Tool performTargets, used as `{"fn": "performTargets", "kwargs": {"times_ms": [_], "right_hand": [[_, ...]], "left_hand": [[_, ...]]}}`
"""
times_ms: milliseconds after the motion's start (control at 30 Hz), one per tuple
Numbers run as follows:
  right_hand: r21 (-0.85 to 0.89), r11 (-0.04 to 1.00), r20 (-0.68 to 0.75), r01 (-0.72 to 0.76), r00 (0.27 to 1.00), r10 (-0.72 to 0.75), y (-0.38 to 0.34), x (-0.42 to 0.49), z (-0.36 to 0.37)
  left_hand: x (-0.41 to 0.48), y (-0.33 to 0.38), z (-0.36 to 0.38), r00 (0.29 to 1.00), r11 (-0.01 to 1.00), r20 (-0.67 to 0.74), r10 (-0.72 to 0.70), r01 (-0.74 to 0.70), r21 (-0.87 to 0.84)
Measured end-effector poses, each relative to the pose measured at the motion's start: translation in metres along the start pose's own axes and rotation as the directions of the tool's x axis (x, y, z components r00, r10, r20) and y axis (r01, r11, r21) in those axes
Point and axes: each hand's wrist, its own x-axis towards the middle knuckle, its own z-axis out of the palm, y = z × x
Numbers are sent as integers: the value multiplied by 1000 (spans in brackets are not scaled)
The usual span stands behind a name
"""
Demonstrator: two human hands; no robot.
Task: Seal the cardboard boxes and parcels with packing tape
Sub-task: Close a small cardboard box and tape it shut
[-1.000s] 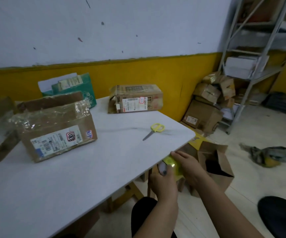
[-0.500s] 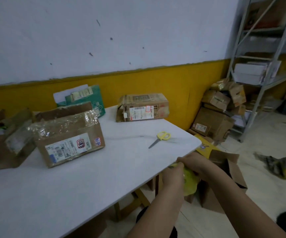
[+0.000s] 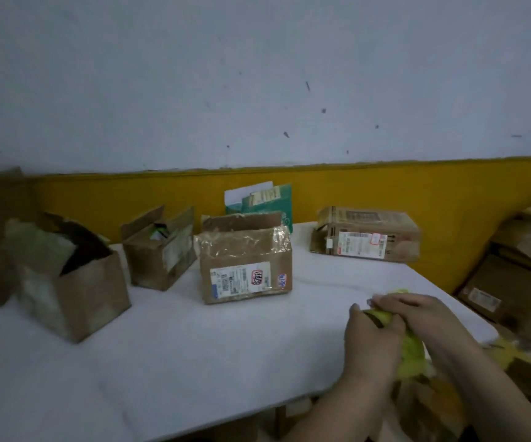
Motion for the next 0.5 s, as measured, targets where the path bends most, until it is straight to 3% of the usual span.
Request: {"fn": "performTargets", "kwargs": {"times_ms": [133,300,500], "right_hand": [[97,983,39,155,987,-159,-9,4,57],[232,949,104,215,964,-244,-19,9,117],[235,914,-17,331,941,-337,-24,14,154]], "left_hand": [[5,-1,-60,982,981,-79,173,-165,101],[9,-17,-119,947,955,-126,296,-294,34],[25,-25,-151,900,915,-172,401,-401,36]]}}
